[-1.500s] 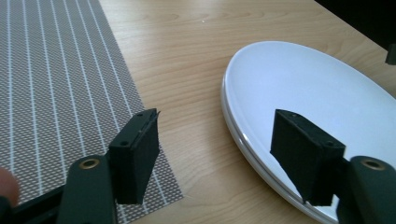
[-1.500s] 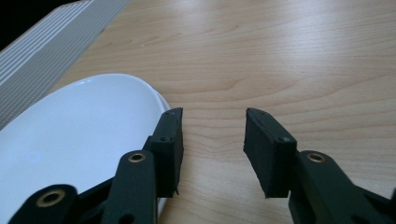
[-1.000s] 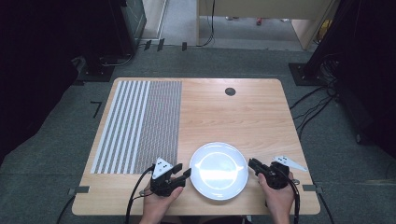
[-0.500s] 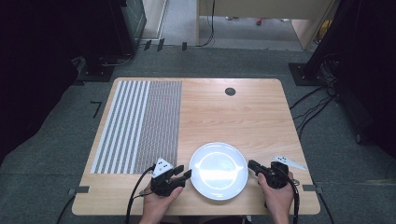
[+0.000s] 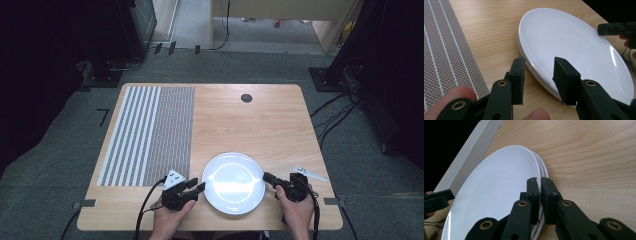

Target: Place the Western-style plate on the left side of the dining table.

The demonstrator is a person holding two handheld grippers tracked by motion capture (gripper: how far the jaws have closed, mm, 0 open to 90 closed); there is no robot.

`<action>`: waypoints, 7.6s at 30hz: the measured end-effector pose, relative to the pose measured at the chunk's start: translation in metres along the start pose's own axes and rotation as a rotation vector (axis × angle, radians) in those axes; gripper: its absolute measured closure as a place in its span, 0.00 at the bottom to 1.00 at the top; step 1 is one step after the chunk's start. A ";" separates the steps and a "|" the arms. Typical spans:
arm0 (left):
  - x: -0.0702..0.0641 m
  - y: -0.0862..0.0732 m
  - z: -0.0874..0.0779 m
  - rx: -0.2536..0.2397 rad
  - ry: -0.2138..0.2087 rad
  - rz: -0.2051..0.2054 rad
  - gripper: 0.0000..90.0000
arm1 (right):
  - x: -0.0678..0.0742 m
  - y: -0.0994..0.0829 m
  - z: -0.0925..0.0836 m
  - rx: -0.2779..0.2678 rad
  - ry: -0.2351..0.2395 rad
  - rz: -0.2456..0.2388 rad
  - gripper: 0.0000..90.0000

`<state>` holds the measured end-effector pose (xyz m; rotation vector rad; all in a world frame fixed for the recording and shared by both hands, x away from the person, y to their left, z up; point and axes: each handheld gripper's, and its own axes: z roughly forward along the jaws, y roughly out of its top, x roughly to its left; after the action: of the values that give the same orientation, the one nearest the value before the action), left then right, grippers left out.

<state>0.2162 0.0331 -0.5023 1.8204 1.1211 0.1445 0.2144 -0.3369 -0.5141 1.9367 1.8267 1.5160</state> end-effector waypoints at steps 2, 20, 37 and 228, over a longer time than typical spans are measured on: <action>0.000 0.000 0.000 0.003 -0.005 -0.003 0.69 | 0.000 0.000 0.000 0.002 0.001 0.004 0.96; 0.001 -0.001 0.005 0.037 -0.066 -0.035 0.66 | 0.001 -0.002 0.001 -0.002 0.011 0.012 0.97; 0.001 0.000 0.004 0.047 -0.094 -0.041 0.57 | 0.003 -0.003 0.001 -0.013 0.001 0.008 0.97; 0.235 0.077 -0.083 -0.164 0.153 -0.504 0.86 | 0.173 0.081 0.254 0.103 0.139 0.151 0.96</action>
<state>0.3550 0.2525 -0.4810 1.3536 1.5924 0.0753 0.4086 -0.0858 -0.4913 2.1087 1.8867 1.6719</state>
